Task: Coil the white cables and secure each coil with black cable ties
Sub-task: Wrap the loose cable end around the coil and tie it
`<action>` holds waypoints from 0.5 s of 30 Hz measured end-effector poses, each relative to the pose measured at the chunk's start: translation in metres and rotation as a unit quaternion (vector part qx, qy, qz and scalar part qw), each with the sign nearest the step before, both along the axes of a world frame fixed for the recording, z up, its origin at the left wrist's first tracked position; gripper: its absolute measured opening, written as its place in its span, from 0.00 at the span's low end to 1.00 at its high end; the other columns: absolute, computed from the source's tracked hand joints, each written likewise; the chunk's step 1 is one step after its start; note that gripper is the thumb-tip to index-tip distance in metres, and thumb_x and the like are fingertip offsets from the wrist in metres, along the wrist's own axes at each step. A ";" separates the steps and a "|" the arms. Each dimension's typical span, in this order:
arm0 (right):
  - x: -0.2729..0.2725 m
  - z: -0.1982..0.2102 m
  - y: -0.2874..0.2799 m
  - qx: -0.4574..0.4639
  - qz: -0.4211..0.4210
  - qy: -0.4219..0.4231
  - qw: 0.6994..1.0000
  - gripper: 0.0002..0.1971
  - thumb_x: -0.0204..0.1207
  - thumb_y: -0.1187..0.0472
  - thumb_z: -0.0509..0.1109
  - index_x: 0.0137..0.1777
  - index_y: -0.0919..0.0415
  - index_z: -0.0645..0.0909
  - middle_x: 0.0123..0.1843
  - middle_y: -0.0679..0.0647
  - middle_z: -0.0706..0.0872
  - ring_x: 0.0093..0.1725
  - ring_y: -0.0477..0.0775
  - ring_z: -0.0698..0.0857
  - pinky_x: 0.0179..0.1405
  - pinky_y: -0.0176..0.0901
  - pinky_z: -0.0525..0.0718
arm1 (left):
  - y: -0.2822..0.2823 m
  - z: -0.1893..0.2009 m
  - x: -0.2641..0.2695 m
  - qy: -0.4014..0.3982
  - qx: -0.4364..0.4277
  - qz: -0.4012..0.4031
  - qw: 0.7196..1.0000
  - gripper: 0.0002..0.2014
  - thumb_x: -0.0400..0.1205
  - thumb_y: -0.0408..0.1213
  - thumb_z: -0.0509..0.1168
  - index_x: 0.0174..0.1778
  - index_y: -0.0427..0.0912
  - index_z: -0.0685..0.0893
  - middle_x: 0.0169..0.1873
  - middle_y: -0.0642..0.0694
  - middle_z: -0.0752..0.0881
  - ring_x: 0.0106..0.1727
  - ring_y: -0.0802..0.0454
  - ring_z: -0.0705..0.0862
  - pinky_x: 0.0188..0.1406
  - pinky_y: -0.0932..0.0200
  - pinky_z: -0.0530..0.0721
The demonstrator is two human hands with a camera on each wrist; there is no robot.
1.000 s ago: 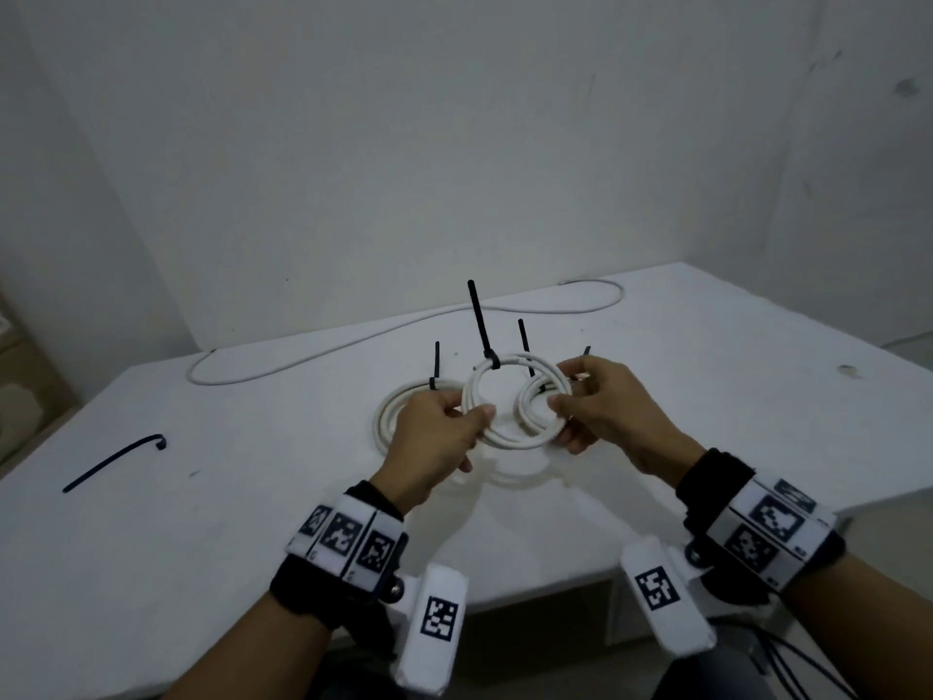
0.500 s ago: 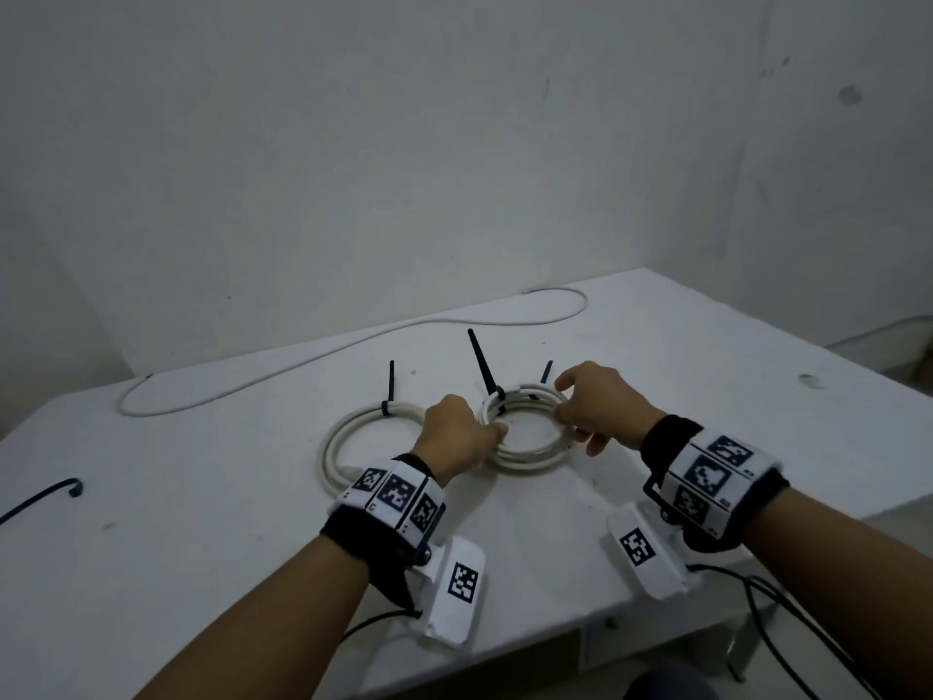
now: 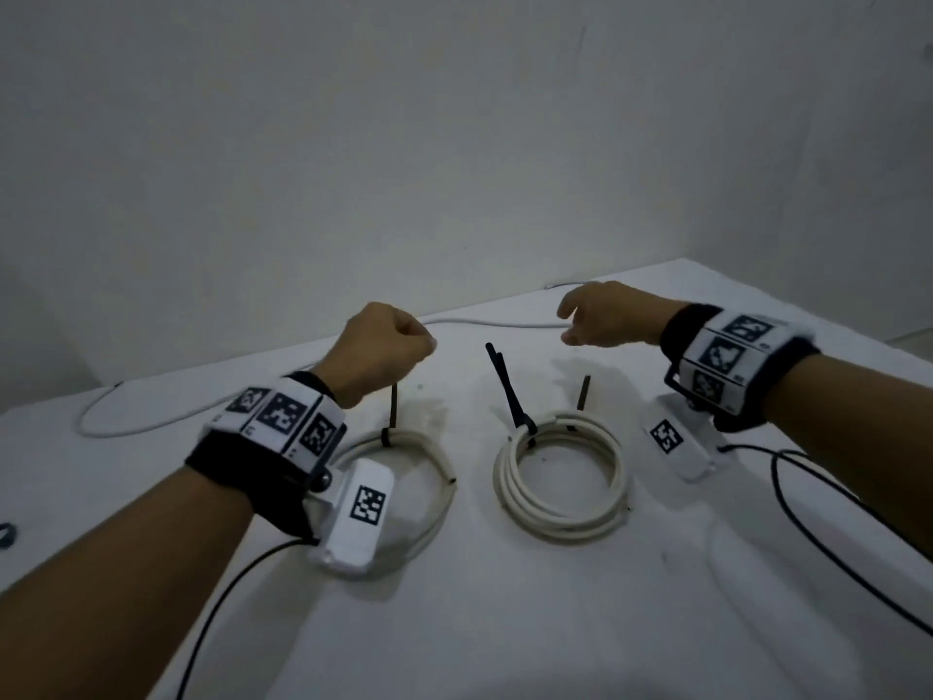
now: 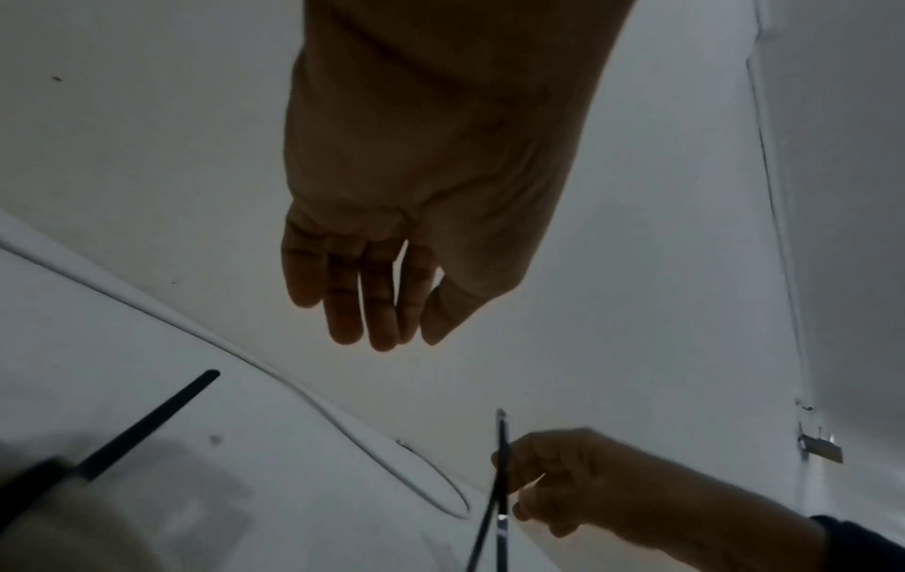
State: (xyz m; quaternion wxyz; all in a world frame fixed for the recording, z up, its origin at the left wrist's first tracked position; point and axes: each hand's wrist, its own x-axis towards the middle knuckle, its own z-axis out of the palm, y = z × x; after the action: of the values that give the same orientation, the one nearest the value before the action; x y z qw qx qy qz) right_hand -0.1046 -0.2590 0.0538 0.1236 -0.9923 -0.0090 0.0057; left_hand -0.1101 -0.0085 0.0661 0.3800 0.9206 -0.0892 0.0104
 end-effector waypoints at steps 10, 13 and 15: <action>0.117 -0.040 -0.029 -0.186 -0.001 0.131 0.974 0.25 0.82 0.55 0.63 0.74 0.67 0.69 0.77 0.62 0.71 0.75 0.61 0.71 0.71 0.49 0.70 | -0.005 0.001 0.068 0.010 0.035 -0.047 0.998 0.09 0.80 0.40 0.69 0.48 0.37 0.89 0.43 0.43 0.89 0.40 0.53 0.83 0.34 0.63 0.78; 0.108 -0.046 -0.036 -0.221 0.021 0.113 0.968 0.21 0.81 0.55 0.64 0.69 0.68 0.76 0.70 0.61 0.78 0.67 0.60 0.78 0.65 0.46 0.75 | -0.007 0.004 0.060 0.003 0.033 -0.047 0.998 0.09 0.80 0.40 0.69 0.47 0.38 0.89 0.41 0.44 0.88 0.38 0.54 0.83 0.33 0.64 0.77; 0.092 -0.045 -0.037 -0.239 0.045 0.108 0.964 0.16 0.81 0.58 0.63 0.60 0.69 0.80 0.62 0.61 0.82 0.56 0.58 0.81 0.53 0.44 0.78 | -0.007 0.008 0.051 0.001 0.033 -0.048 0.998 0.09 0.80 0.41 0.70 0.46 0.38 0.89 0.42 0.41 0.89 0.40 0.52 0.83 0.34 0.63 0.78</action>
State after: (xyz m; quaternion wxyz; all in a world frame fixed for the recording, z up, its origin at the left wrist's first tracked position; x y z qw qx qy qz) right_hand -0.0123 -0.2962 0.0085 -0.1175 -0.9850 -0.0386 0.1207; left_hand -0.0595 -0.0159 0.0739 0.3492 0.9275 -0.1331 -0.0115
